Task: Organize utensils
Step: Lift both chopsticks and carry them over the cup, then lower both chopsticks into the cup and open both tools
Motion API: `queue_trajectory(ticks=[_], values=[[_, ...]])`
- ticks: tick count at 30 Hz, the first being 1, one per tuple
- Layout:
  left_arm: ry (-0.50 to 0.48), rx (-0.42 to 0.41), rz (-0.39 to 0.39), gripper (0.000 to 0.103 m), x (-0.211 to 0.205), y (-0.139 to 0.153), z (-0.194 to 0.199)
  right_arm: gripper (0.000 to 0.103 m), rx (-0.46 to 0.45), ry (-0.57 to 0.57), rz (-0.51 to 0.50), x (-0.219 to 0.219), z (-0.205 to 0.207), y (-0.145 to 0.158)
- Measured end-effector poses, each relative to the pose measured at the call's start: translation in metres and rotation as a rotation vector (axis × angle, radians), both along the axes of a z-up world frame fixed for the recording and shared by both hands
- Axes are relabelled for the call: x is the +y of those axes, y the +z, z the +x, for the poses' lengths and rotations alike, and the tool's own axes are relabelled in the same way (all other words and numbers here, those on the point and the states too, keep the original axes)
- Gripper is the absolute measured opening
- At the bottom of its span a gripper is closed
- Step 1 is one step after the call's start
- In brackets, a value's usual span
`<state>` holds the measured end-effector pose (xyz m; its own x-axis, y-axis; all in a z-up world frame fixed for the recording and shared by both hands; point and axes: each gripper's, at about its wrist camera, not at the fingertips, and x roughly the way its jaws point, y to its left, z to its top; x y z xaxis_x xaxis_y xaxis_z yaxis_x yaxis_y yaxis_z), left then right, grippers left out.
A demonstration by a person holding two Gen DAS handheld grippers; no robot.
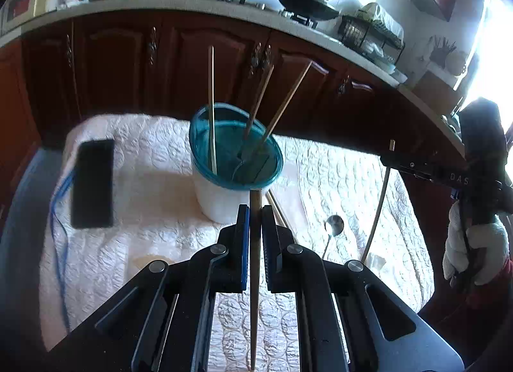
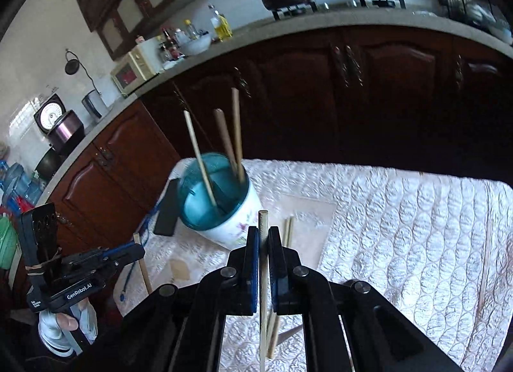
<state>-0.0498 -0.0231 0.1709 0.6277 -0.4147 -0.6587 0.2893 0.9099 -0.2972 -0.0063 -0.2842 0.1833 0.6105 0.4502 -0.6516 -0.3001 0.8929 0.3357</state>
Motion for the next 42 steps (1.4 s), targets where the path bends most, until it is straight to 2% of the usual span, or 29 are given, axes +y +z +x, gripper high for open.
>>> queue_trajectory(ticks=[16,23,30,36,42], values=[[0.022,-0.114,-0.037,0.006,0.033,0.070,0.000,0.005,-0.137,0.041,0.040,0.024,-0.004,0.071],[0.054,-0.197,-0.029,0.006,0.039,0.107,0.019,0.005,-0.212,0.020,0.067,0.039,0.011,0.103],[0.100,-0.274,-0.001,0.006,0.035,0.137,0.054,0.005,-0.276,-0.031,0.068,0.057,0.040,0.121],[0.132,-0.313,0.043,0.006,0.023,0.140,0.088,0.005,-0.335,-0.098,0.061,0.070,0.070,0.121],[0.132,-0.294,0.101,0.006,0.003,0.110,0.114,0.005,-0.343,-0.156,0.070,0.076,0.094,0.094]])
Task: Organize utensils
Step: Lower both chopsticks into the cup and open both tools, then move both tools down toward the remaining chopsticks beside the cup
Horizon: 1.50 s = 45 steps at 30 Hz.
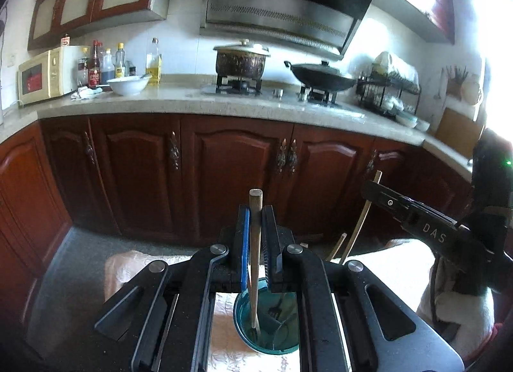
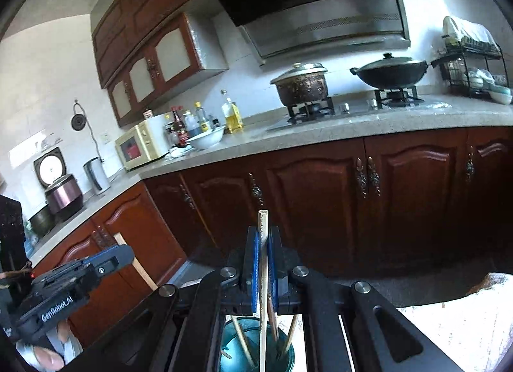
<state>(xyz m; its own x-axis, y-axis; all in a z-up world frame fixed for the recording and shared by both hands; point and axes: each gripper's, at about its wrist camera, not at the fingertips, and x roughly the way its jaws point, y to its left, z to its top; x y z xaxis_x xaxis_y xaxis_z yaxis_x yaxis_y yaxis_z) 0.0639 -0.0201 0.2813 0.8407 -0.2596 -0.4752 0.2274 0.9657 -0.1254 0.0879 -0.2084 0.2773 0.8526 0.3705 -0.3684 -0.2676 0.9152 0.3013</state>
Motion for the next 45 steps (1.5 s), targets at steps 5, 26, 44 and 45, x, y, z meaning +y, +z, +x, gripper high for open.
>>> queue_trajectory(ticks=[5,26,44,45], values=[[-0.010,0.051,0.044,0.006,-0.015,-0.035,0.009,0.005,0.075,-0.002,0.018,-0.005,0.008,-0.037],[-0.012,0.157,0.001,0.056,-0.015,-0.068,0.008,0.030,0.283,0.058,0.026,-0.021,0.014,-0.101],[-0.046,0.131,0.038,0.077,-0.017,-0.067,-0.044,0.044,0.280,0.032,-0.038,-0.029,-0.035,-0.107],[-0.047,0.129,0.043,0.077,-0.018,-0.068,-0.048,0.044,0.280,0.029,-0.045,-0.029,-0.038,-0.107]])
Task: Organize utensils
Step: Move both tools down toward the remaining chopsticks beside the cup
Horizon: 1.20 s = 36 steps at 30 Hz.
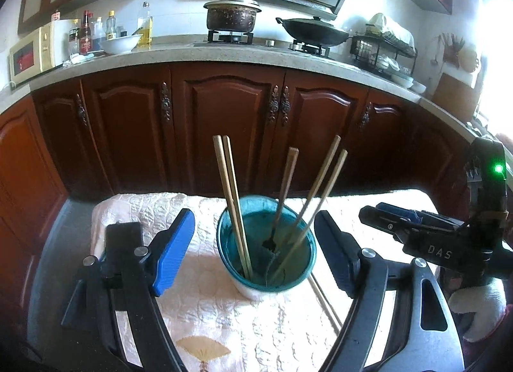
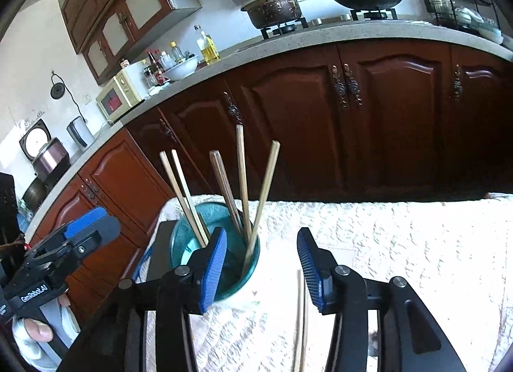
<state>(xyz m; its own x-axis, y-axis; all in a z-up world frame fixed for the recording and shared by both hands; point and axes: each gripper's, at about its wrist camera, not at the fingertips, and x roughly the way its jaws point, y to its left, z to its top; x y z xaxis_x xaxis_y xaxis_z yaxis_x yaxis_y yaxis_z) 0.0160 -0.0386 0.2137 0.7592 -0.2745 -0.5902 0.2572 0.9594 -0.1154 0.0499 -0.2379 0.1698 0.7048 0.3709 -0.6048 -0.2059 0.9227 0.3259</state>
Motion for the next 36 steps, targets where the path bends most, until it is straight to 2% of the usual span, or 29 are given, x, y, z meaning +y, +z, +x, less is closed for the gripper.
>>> queue_trajectory(ticks=[3,7,11,16,18,19,20,25,30,36], values=[[-0.008,0.003,0.001,0.078,-0.003,-0.003,-0.009,0.047,0.004,-0.005,-0.024,-0.001,-0.012,-0.003],[-0.022,0.024,0.000,0.078,-0.005,-0.010,-0.019,0.057,0.008,-0.005,-0.043,-0.006,-0.029,-0.008],[-0.029,0.042,-0.005,0.078,-0.006,-0.019,-0.030,0.057,0.032,-0.008,-0.064,-0.013,-0.045,-0.018],[-0.041,0.101,-0.020,0.078,-0.008,-0.046,-0.044,0.057,0.136,0.001,-0.082,-0.025,-0.056,-0.060],[-0.045,0.141,-0.024,0.078,-0.009,-0.062,-0.046,0.053,0.190,0.013,-0.078,-0.026,-0.053,-0.079],[-0.046,0.157,-0.026,0.078,-0.009,-0.069,-0.046,0.043,0.218,0.024,-0.076,-0.025,-0.051,-0.090],[-0.045,0.167,-0.026,0.078,-0.008,-0.073,-0.046,0.040,0.236,0.031,-0.078,-0.022,-0.049,-0.098],[-0.035,0.242,-0.057,0.078,-0.007,-0.100,-0.046,0.035,0.303,0.058,-0.087,-0.010,-0.030,-0.131],[-0.032,0.266,-0.050,0.078,-0.008,-0.111,-0.045,0.020,0.363,0.053,-0.086,-0.003,-0.009,-0.158],[-0.024,0.293,-0.054,0.078,-0.007,-0.121,-0.037,0.016,0.385,0.052,-0.095,0.000,0.001,-0.167]])
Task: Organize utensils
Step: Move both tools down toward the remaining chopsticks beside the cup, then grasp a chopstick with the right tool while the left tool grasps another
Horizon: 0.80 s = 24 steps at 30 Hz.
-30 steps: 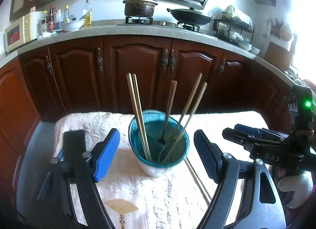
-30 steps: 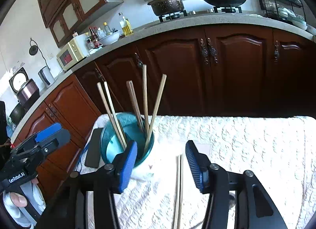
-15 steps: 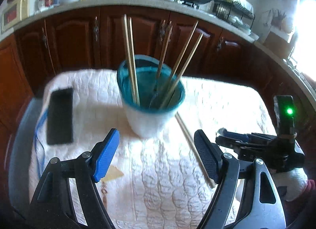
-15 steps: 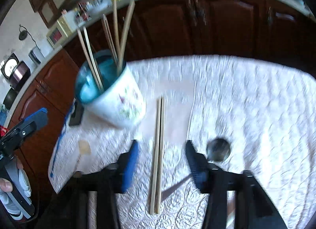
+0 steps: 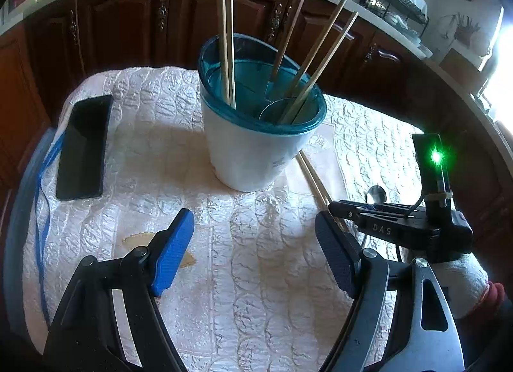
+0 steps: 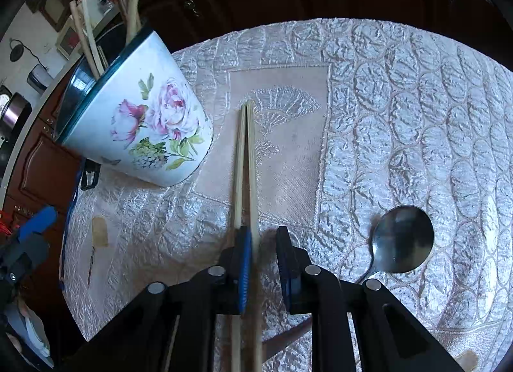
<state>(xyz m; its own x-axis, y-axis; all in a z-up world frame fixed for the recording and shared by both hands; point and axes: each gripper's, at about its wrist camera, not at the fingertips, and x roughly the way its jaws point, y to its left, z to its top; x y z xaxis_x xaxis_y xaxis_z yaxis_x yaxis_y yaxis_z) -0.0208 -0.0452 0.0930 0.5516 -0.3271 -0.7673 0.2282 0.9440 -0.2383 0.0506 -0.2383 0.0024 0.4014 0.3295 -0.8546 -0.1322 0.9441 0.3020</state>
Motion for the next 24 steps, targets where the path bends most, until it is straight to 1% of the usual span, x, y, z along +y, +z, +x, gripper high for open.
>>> queue_trajectory(ticks=[1,3,4,5,8,11,15,17,19,20,22,24], values=[[-0.001,0.002,0.000,0.078,-0.001,-0.001,0.000,0.016,0.000,0.003,-0.016,0.002,0.001,-0.001],[-0.006,0.005,0.002,0.078,-0.004,-0.003,0.001,0.011,0.001,-0.006,-0.027,0.005,0.004,-0.003],[-0.008,0.006,0.002,0.078,-0.006,-0.003,0.001,0.006,0.001,-0.016,-0.022,0.005,0.005,-0.003],[-0.012,0.007,0.000,0.078,-0.007,-0.003,0.001,0.005,0.002,-0.027,0.010,0.001,0.004,-0.003],[-0.027,0.012,-0.001,0.078,-0.014,-0.005,0.002,0.005,0.005,-0.075,0.067,-0.016,-0.002,-0.001],[-0.040,0.023,-0.011,0.078,-0.024,-0.007,0.004,0.005,0.028,-0.126,0.094,-0.031,-0.008,-0.004],[-0.082,0.044,-0.037,0.078,-0.051,-0.012,0.008,0.005,0.023,-0.139,0.090,-0.039,-0.019,-0.001],[-0.097,0.050,-0.044,0.078,-0.062,-0.015,0.010,0.004,0.020,-0.152,0.121,-0.049,-0.025,0.002],[-0.107,0.073,-0.053,0.078,-0.077,-0.023,0.015,0.004,0.013,-0.162,0.147,-0.060,-0.031,0.007],[-0.110,0.084,-0.061,0.076,-0.082,-0.027,0.019,0.005,0.010,-0.165,0.150,-0.065,-0.032,0.009],[-0.106,0.103,-0.061,0.069,-0.091,-0.034,0.024,0.005,0.001,-0.174,0.160,-0.071,-0.038,0.015],[-0.105,0.128,-0.059,0.058,-0.099,-0.044,0.030,0.005,-0.007,-0.187,0.171,-0.078,-0.044,0.019]])
